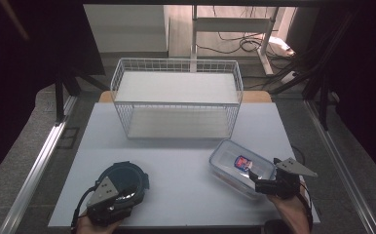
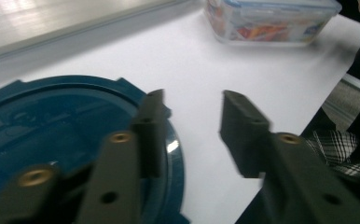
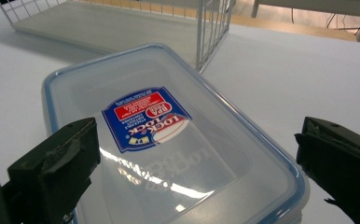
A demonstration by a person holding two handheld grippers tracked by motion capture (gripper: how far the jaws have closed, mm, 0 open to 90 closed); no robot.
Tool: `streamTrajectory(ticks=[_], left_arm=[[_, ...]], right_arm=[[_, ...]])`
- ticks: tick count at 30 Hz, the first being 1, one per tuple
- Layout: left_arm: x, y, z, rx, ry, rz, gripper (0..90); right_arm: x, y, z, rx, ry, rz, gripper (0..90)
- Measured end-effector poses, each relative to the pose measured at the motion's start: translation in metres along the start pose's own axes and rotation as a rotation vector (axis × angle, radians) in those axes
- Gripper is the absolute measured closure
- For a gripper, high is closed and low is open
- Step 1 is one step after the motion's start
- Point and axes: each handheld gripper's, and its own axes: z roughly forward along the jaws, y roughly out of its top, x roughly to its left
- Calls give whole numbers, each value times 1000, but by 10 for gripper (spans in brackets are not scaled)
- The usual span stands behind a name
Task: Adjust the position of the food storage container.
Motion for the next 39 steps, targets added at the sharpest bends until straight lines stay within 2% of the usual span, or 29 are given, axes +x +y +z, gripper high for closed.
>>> streamTrajectory(ticks=[1, 5, 7, 10, 13, 16, 22, 30, 39], left_arm=[[-2, 0, 2, 4, -18, 3, 720], [-5, -4, 14, 53, -65, 6, 806], [-4, -7, 20, 89, -52, 18, 882], [-2, -10, 25, 132, -4, 30, 900], [1, -10, 24, 124, -23, 4, 900], [0, -10, 24, 130, -17, 1, 900], [7, -11, 23, 123, -45, -15, 900], [29, -14, 19, 90, -77, -75, 900], [51, -15, 16, 68, -58, -95, 900]], right_arm=[[0, -1, 1, 6, 1, -1, 0], [2, -1, 2, 7, 7, -10, 0], [5, -1, 3, 8, 21, -23, 0], [6, -1, 4, 21, 21, -42, 7], [7, -2, 4, 22, 21, -58, 19], [7, -2, 4, 20, 35, -58, 25], [6, -3, 4, 24, 34, -53, 25], [4, -2, 2, 18, 33, -38, 46], [2, -3, 3, 20, 30, -30, 38]])
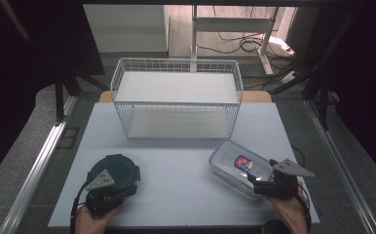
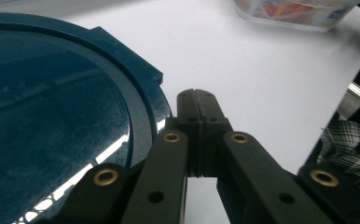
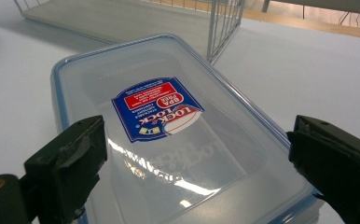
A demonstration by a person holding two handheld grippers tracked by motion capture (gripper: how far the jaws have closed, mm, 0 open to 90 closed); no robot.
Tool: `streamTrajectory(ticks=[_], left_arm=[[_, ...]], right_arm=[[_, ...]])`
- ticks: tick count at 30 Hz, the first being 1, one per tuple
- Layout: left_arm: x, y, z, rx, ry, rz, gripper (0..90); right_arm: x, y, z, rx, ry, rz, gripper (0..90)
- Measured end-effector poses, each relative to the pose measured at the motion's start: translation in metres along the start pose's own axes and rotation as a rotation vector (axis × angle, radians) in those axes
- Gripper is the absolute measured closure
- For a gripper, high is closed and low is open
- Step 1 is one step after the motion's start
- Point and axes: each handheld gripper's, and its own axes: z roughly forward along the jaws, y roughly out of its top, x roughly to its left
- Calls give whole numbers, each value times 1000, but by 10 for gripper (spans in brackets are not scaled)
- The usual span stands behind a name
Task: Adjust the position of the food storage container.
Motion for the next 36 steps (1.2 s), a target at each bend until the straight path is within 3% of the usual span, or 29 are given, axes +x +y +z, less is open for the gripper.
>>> streamTrajectory(ticks=[4, 12, 26, 27, 28, 29, 31, 33, 35, 36], left_arm=[[11, 1, -3, -8, 24, -11, 900], [31, 3, -7, -17, 41, -25, 900], [64, 5, -16, -41, 103, -56, 900], [63, 7, -15, -41, 135, -50, 900], [63, 7, -15, -41, 135, -50, 900], [54, 9, -10, -29, 206, -14, 900], [51, 11, -8, -24, 221, -10, 900], [47, 13, -3, -39, 187, -23, 900], [41, 16, 4, -28, 180, -17, 899], [39, 17, 8, -24, 176, -8, 899]], right_arm=[[-2, -1, 1, 13, 1, 18, 7], [-1, -1, 2, 29, 5, -2, 2], [-8, -1, -1, 40, -9, 52, 90], [-9, -1, -1, 46, 0, 55, 102], [-9, -1, -1, 46, 0, 55, 102], [-11, -1, -2, 46, -6, 57, 127], [-12, 0, -3, 50, -13, 60, 145], [-15, 1, -6, 59, -28, 65, 206], [-20, 2, -13, 57, -42, 71, 384], [-20, 2, -13, 57, -42, 71, 384]])
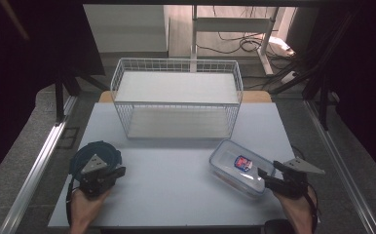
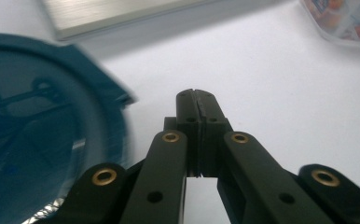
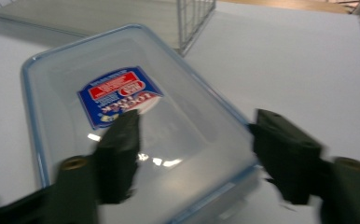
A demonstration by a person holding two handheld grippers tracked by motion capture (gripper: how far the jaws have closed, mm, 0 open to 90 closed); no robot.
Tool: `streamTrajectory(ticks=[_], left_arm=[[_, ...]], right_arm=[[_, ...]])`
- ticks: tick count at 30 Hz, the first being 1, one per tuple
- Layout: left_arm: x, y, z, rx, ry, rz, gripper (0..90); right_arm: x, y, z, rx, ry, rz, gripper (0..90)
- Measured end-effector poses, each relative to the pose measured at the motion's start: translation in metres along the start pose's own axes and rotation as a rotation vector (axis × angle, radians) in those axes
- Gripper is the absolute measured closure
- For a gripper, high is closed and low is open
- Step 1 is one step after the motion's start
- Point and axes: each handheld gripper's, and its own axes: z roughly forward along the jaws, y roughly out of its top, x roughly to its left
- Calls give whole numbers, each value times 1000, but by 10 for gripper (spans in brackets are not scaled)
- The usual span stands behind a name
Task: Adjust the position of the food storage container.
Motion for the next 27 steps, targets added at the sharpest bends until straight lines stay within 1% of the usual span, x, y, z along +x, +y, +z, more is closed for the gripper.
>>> streamTrajectory(ticks=[1, 2, 3, 4, 5, 6, 7, 8, 9, 10, 11, 12, 13, 14, 15, 17, 20, 22, 27], left_arm=[[-3, 1, 3, 0, -7, 7, 891], [-6, 2, 7, -4, -25, 21, 881], [-8, 2, 9, -8, -33, 28, 877], [-11, 4, 11, -14, -43, 34, 872], [-15, 7, 17, -24, -69, 29, 871], [-15, 7, 17, -24, -69, 29, 871], [-16, 8, 20, -24, -78, 30, 871], [-19, 10, 27, -20, -89, 32, 871], [-19, 10, 27, -20, -89, 32, 869], [-20, 11, 30, -18, -97, 32, 869], [-21, 13, 34, -19, -110, 28, 869], [-21, 14, 36, -20, -118, 27, 869], [-21, 14, 36, -20, -118, 27, 870], [-22, 15, 38, -24, -130, 25, 871], [-23, 16, 38, -27, -133, 22, 872], [-23, 17, 39, -30, -139, 18, 874], [-23, 19, 43, -29, -146, 15, 875], [-24, 22, 46, -27, -150, 12, 875], [-28, 30, 55, -12, -155, 28, 875]], right_arm=[[-2, 1, -3, 3, -16, -10, 472], [-4, 1, -7, 10, -33, -26, 555], [-7, 2, -12, 18, -64, -31, 635], [-13, 2, -18, 33, -99, -12, 749], [-17, 1, -20, 46, -119, 4, 795], [-17, 1, -20, 46, -119, 4, 795], [-21, 0, -21, 66, -139, 16, 833], [-29, -4, -19, 106, -152, 41, 885], [-29, -4, -19, 106, -152, 41, 885], [-31, -6, -17, 123, -144, 54, 890], [-32, -9, -11, 155, -123, 69, 892], [-32, -10, -8, 166, -108, 78, 892], [-32, -10, -8, 166, -108, 78, 892], [-30, -11, -1, 179, -89, 93, 894], [-30, -10, 1, 186, -102, 89, 895], [-30, -9, 2, 190, -103, 95, 895], [-30, -6, 10, 193, -86, 113, 894], [-27, 0, 23, 193, -78, 104, 894], [-21, 8, 38, 189, -54, 92, 894]])
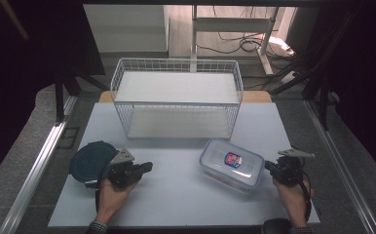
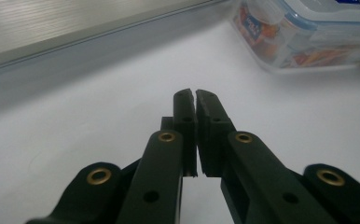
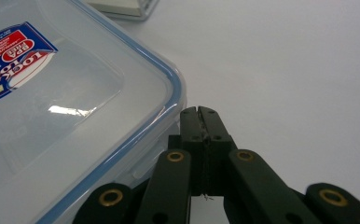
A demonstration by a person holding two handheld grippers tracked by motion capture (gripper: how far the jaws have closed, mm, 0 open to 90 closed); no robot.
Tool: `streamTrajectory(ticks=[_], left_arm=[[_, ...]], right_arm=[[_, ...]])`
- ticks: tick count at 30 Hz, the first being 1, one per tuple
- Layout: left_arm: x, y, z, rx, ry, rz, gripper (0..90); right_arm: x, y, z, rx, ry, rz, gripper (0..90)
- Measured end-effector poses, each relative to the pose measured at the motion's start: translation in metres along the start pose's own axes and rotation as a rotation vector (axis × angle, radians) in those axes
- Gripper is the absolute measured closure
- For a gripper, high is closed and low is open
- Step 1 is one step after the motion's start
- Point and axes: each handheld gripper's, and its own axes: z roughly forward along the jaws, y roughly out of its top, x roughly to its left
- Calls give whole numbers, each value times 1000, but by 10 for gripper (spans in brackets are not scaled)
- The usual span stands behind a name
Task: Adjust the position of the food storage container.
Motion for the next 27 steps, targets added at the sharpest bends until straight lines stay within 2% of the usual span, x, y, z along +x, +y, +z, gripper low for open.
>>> streamTrajectory(ticks=[3, 5, 8, 11, 16, 19, 20, 21, 23, 24, 25, 27], left_arm=[[-1, 5, 10, 9, -3, 4, 876], [-1, 9, 18, 14, -5, 2, 879], [-3, 14, 32, 23, -22, 0, 881], [-4, 17, 43, 43, -24, 8, 881], [-2, 20, 63, 67, -42, -13, 885], [-2, 24, 72, 89, -59, -12, 888], [-4, 24, 73, 100, -65, -3, 888], [-8, 23, 73, 127, -43, 20, 897], [-9, 21, 70, 130, -37, 16, 900], [-8, 20, 67, 131, -52, -1, 900], [-6, 17, 62, 142, -64, -4, 900], [-7, 13, 56, 147, -66, -23, 900]], right_arm=[[5, 7, 9, -1, 18, -20, 894], [7, 11, 15, -4, 46, -17, 894], [13, 17, 22, -1, 65, -33, 894], [21, 21, 28, 0, 89, -46, 894], [41, 29, 40, 7, 145, -80, 894], [48, 31, 43, 11, 159, -87, 894], [54, 33, 47, 12, 179, -92, 894], [57, 34, 48, 12, 191, -95, 894], [63, 36, 51, 9, 189, -112, 895], [63, 36, 51, 9, 189, -112, 895], [67, 36, 53, 7, 216, -110, 895], [68, 36, 54, 8, 226, -109, 896]])
